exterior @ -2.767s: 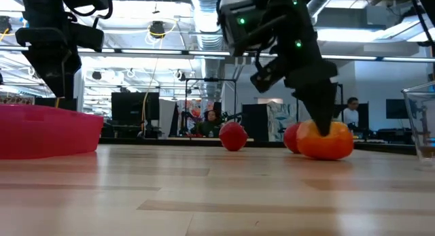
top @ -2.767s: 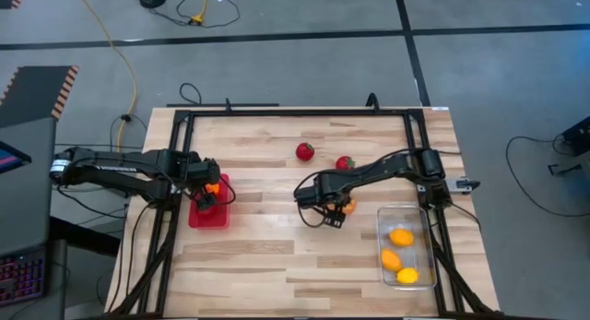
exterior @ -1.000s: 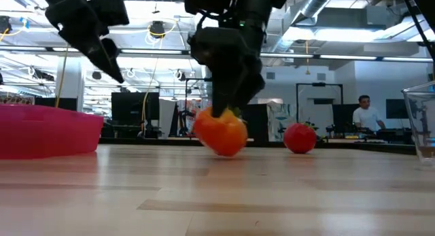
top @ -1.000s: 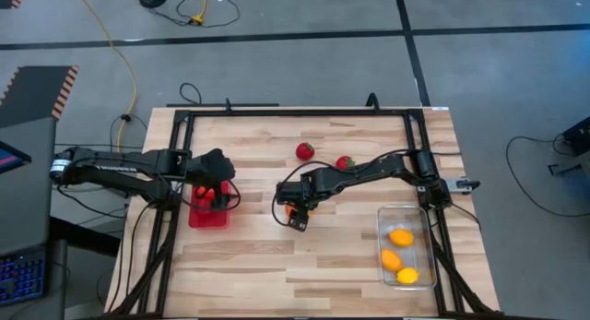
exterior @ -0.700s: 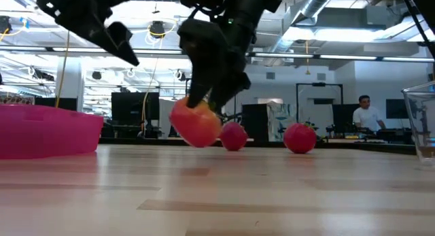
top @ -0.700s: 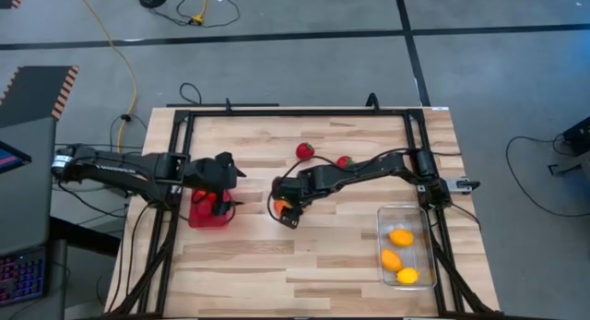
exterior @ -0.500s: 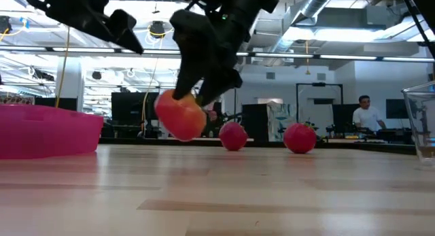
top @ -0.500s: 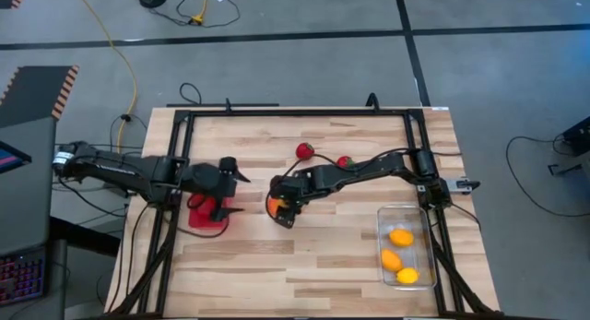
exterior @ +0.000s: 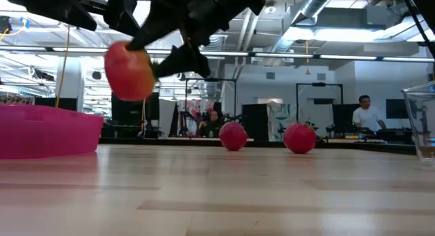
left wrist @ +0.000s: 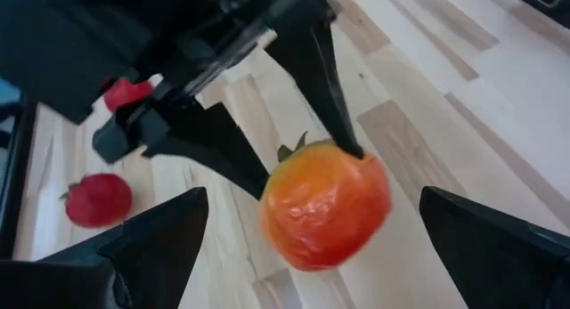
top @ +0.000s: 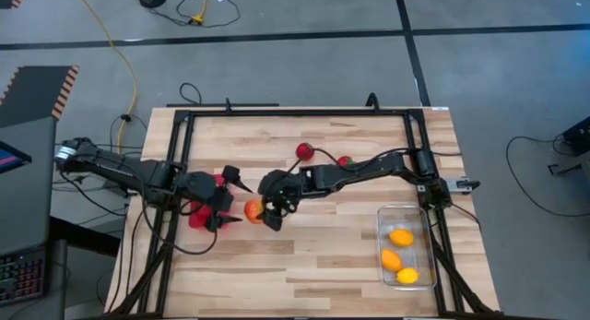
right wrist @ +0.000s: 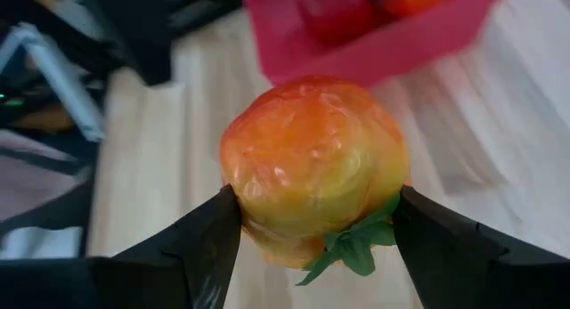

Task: Sort produce into baskets
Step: Put the orange tomato into the red bin

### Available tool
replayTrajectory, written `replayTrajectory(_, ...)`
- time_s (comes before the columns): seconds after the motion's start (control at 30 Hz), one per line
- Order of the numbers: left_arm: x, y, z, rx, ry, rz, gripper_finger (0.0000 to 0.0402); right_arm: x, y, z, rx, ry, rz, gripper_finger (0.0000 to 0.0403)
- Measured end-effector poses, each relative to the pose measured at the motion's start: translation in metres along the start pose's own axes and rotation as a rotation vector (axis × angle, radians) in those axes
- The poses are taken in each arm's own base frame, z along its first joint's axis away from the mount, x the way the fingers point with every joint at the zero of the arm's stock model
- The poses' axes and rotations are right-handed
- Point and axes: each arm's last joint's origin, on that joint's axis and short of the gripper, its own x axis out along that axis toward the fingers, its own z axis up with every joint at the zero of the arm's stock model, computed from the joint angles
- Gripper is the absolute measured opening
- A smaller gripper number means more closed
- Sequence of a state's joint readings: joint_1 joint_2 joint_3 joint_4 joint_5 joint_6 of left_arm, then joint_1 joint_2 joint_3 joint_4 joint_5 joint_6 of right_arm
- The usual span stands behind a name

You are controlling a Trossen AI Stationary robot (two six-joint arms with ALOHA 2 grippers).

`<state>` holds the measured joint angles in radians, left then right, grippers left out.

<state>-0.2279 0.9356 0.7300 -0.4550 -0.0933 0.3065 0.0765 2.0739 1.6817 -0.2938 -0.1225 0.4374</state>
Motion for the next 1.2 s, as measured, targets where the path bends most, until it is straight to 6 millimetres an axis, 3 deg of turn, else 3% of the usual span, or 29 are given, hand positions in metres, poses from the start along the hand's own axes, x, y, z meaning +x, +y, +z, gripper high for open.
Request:
replayTrajectory(0.43,-0.001,-0.009,0.003,0.042,-0.02,-0.065,0.0396,-0.001,0.009,0.011,-0.004,-0.076,0.174,0.0296)
replayTrajectory(0.9,-0.001,-0.01,0.003,0.04,-0.03,-0.096,0.0393,-0.004,0.015,0.022,-0.015,-0.177,0.243,0.0296)
replayTrajectory(1.2,-0.001,-0.01,0.003,0.05,-0.027,-0.094,0.0317,-0.004,0.015,0.023,0.006,-0.186,0.248,0.0296)
